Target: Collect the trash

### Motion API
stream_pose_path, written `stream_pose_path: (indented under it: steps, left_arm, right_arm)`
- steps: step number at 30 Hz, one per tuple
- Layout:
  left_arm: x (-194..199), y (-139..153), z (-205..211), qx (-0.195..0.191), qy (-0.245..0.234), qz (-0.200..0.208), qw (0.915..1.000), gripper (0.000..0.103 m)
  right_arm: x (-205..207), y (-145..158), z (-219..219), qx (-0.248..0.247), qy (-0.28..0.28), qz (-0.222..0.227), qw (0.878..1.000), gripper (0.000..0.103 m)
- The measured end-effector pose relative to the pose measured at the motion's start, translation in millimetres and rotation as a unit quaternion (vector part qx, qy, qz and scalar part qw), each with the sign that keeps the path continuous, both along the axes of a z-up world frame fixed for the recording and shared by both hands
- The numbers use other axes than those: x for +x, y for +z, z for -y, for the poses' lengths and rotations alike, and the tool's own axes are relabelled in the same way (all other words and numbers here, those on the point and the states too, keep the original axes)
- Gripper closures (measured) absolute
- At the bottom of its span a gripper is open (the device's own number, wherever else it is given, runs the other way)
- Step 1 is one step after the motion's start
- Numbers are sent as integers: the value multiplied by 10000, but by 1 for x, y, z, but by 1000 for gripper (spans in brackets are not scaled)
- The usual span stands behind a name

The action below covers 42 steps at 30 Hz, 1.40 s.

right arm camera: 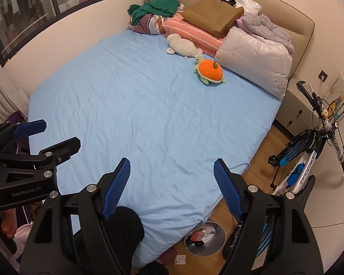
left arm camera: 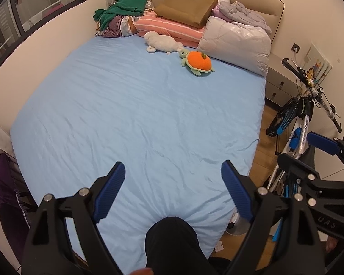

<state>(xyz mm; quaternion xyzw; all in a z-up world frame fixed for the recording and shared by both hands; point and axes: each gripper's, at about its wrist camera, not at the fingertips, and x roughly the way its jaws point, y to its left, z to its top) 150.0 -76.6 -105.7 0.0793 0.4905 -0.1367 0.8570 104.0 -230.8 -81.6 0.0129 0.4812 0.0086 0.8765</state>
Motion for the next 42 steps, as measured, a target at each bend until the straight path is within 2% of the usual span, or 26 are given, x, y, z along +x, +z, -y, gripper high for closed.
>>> stream_pose_path:
  steps: [42]
  left_arm:
    - [0,17,1,-140,-24,184,9997,17]
  right_arm:
    - [-4,4,3,7,82,67,9999,30]
